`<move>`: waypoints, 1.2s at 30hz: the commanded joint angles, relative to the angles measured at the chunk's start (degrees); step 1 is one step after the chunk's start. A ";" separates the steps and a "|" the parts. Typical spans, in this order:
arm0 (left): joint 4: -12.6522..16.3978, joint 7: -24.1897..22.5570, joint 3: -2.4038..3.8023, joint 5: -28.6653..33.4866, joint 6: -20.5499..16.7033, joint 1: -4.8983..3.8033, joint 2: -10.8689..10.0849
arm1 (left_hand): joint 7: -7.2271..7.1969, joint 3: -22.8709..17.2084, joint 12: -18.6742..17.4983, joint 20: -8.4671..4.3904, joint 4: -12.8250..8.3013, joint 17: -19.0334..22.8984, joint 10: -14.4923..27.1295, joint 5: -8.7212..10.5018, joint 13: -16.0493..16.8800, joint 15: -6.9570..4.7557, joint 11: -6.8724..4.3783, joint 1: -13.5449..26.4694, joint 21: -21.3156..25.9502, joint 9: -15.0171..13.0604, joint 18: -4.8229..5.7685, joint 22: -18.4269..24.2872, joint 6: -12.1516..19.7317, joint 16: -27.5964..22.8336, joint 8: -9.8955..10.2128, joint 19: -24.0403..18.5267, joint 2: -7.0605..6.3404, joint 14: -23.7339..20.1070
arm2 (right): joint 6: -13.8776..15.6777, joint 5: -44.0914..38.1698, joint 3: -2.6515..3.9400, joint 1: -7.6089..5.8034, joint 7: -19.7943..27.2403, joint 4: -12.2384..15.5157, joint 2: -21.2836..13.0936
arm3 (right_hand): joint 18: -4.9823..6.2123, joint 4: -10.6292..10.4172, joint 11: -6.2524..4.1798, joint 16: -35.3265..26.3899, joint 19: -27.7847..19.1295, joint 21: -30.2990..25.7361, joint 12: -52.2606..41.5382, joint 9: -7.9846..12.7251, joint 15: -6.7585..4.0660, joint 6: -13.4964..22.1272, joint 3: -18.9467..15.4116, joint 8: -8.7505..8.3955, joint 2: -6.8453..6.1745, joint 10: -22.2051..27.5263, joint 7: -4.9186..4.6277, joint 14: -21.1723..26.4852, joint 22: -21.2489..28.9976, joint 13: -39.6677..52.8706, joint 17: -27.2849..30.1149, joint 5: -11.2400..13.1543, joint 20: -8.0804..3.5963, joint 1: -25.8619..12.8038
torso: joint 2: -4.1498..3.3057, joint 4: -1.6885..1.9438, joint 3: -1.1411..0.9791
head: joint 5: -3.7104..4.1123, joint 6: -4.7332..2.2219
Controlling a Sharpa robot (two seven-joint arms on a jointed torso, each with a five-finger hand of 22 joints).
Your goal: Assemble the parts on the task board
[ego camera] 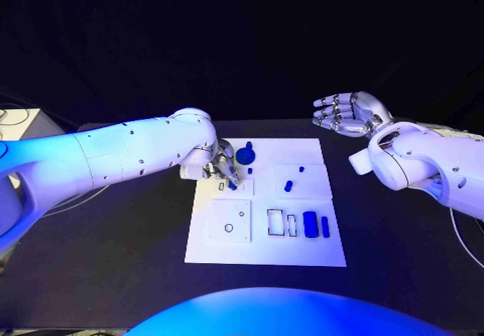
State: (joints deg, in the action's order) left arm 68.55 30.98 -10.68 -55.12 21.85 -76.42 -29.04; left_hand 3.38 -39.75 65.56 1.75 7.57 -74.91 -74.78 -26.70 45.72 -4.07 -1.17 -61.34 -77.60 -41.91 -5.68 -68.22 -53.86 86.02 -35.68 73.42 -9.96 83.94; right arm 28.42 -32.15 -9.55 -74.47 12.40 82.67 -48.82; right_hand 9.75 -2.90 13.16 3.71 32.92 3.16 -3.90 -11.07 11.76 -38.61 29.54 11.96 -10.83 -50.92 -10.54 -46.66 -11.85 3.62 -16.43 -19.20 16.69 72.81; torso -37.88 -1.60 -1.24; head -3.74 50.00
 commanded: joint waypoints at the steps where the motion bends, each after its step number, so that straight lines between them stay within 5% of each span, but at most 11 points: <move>1: 0.06 -0.03 -0.12 0.30 1.52 0.18 0.05 | -0.22 -12.07 0.25 -0.10 -12.48 -7.58 -0.40 -0.50 0.12 -0.37 -0.13 0.11 -0.36 -0.07 0.41 -0.11 -0.71 0.31 -0.38 0.33 0.41 4.26 | -0.63 -0.23 0.04 -0.03 -0.03 0.03 -0.01 | -1.01 -0.02 0.16 -0.06 -0.36 -0.18 0.37 0.08 0.06 0.52 -0.36 -0.25 0.29 -0.17 -5.55 0.13 0.13 -0.02 0.13 0.32 -0.02 -0.20 | 0.02 0.01 -0.01 | 0.02 0.00; 24: -0.23 0.06 -0.37 0.18 4.08 0.17 0.57 | -0.88 -11.04 2.46 -0.05 -11.42 -9.22 -2.22 -0.54 3.27 -0.64 -0.59 2.72 -1.49 -0.46 0.90 -2.14 -1.70 1.22 -1.28 1.75 1.75 4.68 | -0.96 -0.24 0.04 -0.03 -0.15 0.36 -0.22 | -1.09 -0.02 0.20 -0.09 -0.78 -0.23 0.37 0.13 0.12 0.59 -0.46 -0.37 0.32 -0.12 -5.62 0.36 0.42 -0.03 0.35 0.29 -0.02 -0.20 | 0.01 -0.01 -0.05 | -0.01 0.00; 36: -0.58 -0.19 -0.46 0.15 2.02 0.17 0.82 | -1.16 -10.36 2.82 0.01 -10.85 -9.28 -2.67 -0.16 3.80 -0.79 -0.79 3.56 -1.72 -0.51 1.03 -2.67 -2.05 1.29 -1.51 2.15 2.48 4.70 | -1.28 -0.17 0.04 -0.04 -0.18 0.43 -0.27 | -1.14 -0.04 0.24 -0.09 -1.12 -0.25 0.37 0.15 0.15 0.60 -0.54 -0.43 0.34 -0.10 -5.66 0.42 0.62 -0.03 0.46 0.30 -0.02 -0.23 | -0.05 -0.01 0.00 | 0.16 0.00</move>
State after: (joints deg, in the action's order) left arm 67.91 31.07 -10.94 -55.20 23.44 -76.54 -28.47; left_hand 3.24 -39.60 68.07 1.75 7.40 -74.91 -77.23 -26.97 49.45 -4.51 -2.02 -57.57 -78.94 -42.37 -5.68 -70.84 -54.60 87.13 -36.84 75.27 -8.16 83.95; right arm 27.72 -32.16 -9.55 -74.47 12.09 83.01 -49.06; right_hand 9.75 -2.93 13.16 3.71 32.11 3.16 -3.90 -11.00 11.78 -38.21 29.24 11.73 -10.77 -50.92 -10.53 -46.65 -11.24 3.62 -16.00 -19.20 16.68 72.74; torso -37.89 -1.59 -1.26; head -3.59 50.00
